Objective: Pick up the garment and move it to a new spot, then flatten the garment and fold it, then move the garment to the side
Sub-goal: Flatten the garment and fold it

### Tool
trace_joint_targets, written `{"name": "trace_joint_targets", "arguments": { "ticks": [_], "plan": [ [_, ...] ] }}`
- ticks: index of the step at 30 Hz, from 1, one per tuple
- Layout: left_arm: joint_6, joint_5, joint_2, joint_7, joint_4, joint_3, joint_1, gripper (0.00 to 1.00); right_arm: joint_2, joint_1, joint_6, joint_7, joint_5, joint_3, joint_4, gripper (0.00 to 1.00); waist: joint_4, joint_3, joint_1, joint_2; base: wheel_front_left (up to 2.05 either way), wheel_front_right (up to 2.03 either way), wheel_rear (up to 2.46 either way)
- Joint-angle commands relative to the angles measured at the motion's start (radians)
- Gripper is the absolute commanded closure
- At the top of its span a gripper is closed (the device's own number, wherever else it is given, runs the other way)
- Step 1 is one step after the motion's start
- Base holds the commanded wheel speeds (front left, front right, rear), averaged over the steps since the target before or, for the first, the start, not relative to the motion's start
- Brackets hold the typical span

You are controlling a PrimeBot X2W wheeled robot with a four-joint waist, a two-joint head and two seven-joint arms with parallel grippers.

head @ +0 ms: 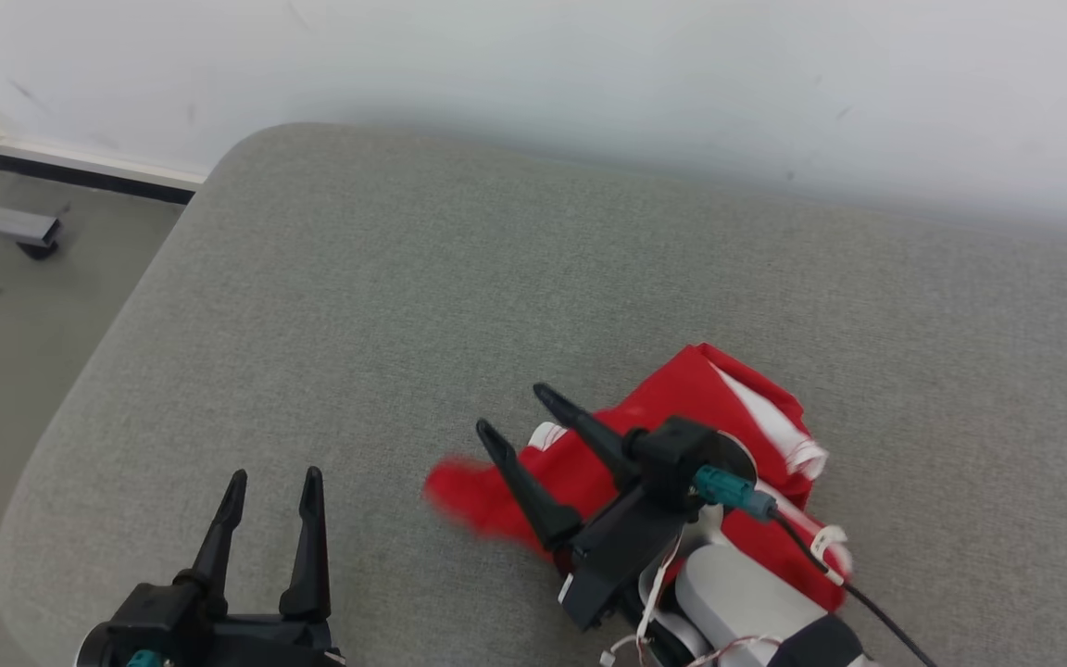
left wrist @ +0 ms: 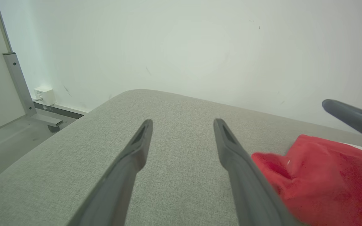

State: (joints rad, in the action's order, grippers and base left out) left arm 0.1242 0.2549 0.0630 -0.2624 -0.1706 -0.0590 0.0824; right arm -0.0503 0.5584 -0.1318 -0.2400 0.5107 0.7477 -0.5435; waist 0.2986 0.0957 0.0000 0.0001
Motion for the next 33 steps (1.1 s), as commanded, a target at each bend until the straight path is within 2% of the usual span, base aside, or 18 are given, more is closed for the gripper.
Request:
{"name": "trace_joint_targets", "arguments": {
  "ticks": [1, 6, 12, 21, 27, 33],
  "plan": [
    [0.002, 0.001, -0.003, -0.003, 0.0, 0.006, 0.001, 0.0, 0.0, 0.014, 0.002, -0.009, 0.007, -0.006, -0.007, 0.0, -0.011, -0.007, 0.0, -0.0001, 0.0, 0.0, 0.0],
    [0.002, -0.009, -0.004, -0.003, 0.001, 0.019, -0.018, 0.0, 0.0, 0.036, 0.002, -0.024, -0.017, -0.067, -0.004, 0.0, -0.047, -0.031, 0.0, -0.0001, 0.0, 0.0, 0.0],
    [0.002, -0.021, 0.0, -0.003, 0.014, 0.031, -0.04, 0.0, 0.0, -0.013, 0.002, -0.024, -0.13, -0.24, 0.038, 0.0, -0.103, -0.056, 0.0, -0.0001, 0.0, 0.0, 0.0],
    [-0.005, -0.028, 0.013, -0.003, 0.031, 0.057, -0.074, 0.0, -0.053, -0.203, 0.002, -0.024, -0.253, -0.478, 0.175, 0.0, -0.185, -0.081, 0.0, -0.0001, 0.0, 0.0, 0.0],
    [-0.007, -0.032, 0.02, -0.003, 0.044, 0.067, -0.097, 0.0, -0.065, -0.364, 0.002, -0.017, -0.272, -0.576, 0.263, 0.0, -0.217, -0.093, 0.0, -0.0001, 0.0, 0.0, 0.0],
    [-0.007, -0.031, 0.028, -0.003, 0.048, 0.068, -0.104, 0.0, -0.048, -0.496, 0.002, -0.007, -0.277, -0.654, 0.331, 0.0, -0.226, -0.1, 0.0, -0.0001, 0.0, 0.0, 0.0]
  ]
}}
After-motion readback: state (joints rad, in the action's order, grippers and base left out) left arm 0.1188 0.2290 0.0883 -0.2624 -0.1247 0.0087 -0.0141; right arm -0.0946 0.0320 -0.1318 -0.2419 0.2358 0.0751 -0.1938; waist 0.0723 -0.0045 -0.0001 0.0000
